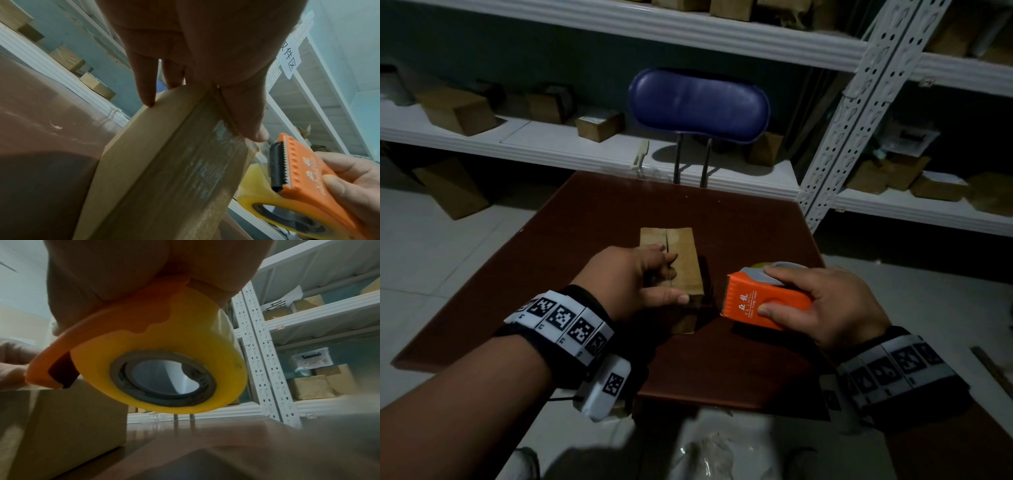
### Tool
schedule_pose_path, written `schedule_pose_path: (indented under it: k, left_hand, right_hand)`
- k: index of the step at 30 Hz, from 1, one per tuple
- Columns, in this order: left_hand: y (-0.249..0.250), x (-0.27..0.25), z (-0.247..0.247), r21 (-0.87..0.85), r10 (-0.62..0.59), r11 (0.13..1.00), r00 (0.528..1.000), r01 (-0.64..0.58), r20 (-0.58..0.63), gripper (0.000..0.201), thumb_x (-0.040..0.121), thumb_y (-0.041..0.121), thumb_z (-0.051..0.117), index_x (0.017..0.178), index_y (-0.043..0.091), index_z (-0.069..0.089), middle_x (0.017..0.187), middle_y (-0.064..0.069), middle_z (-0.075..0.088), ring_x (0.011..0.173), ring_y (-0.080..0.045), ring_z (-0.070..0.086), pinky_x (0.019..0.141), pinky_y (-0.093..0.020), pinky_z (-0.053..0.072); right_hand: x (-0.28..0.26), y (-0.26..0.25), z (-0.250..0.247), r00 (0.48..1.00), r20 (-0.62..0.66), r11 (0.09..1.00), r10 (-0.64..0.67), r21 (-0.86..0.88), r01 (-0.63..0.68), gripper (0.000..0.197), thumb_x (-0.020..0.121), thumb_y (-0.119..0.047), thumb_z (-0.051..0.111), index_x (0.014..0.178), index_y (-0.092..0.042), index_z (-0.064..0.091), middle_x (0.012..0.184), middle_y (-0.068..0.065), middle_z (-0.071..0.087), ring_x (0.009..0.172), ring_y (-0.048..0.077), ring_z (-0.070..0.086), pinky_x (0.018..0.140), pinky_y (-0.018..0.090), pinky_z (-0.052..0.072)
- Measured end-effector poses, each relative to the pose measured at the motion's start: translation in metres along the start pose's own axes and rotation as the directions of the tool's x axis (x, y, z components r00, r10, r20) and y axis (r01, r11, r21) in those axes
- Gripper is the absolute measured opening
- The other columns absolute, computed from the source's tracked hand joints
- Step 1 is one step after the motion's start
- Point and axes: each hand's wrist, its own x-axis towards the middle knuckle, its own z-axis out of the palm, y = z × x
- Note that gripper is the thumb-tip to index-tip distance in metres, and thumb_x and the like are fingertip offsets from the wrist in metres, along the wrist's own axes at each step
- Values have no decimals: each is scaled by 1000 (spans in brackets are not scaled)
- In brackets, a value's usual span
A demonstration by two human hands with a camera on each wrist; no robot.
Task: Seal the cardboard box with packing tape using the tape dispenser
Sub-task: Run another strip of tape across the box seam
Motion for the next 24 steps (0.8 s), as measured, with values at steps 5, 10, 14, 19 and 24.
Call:
schedule_pose_path:
  k: [5, 10, 14, 19, 24]
  left_hand:
    - [2, -1, -1, 15, 2, 1000, 1000, -2, -9, 27, 66, 50, 83, 77, 43, 59, 134, 6, 64, 137, -1, 43, 111, -37, 45]
    - [3, -2, 1, 10, -11, 1000, 1000, 11, -23, 31, 64, 53, 80, 82, 30, 69, 134, 5, 64, 137, -1, 42, 112, -35, 42]
    - [4, -2, 1, 31, 2, 1000, 999, -1, -32, 43, 64, 53, 79, 89, 18, 74, 133, 4, 65, 136, -2, 44, 111, -35, 44]
    - [2, -2, 1, 21, 8, 1000, 999, -7, -35, 54, 59, 64, 80, 90, 20, 75, 129, 2, 67, 135, -6, 48, 109, -39, 47]
    - [-1, -2, 2, 31, 17, 999, 999, -16, -34, 62, 59, 75, 61, 90, 24, 74, 127, 5, 69, 133, -6, 50, 106, -39, 49]
  right_hand:
    - [-2, -2, -1, 997, 7, 997, 71, -18, -70, 74, 71, -77, 54, 133, -38, 62, 124, -10, 71, 105, 8, 67, 89, 20, 41]
    - [-2, -6, 0, 996, 1, 994, 89, -58, -89, 72, 75, -82, 52, 133, -39, 62, 123, -12, 71, 107, 11, 69, 95, 33, 50]
    - [1, -14, -2, 994, 33, 990, 106, -96, -103, 72, 79, -80, 49, 137, -40, 57, 129, -13, 68, 113, 12, 66, 98, 37, 50]
    - [8, -25, 0, 970, 76, 967, 232, -130, -221, 67, 78, -79, 56, 136, -46, 55, 129, -17, 67, 114, 11, 63, 95, 31, 46]
    - [17, -36, 2, 932, 88, 935, 350, -90, -343, 60, 73, -78, 62, 124, -46, 64, 116, -16, 71, 107, 14, 65, 91, 38, 52]
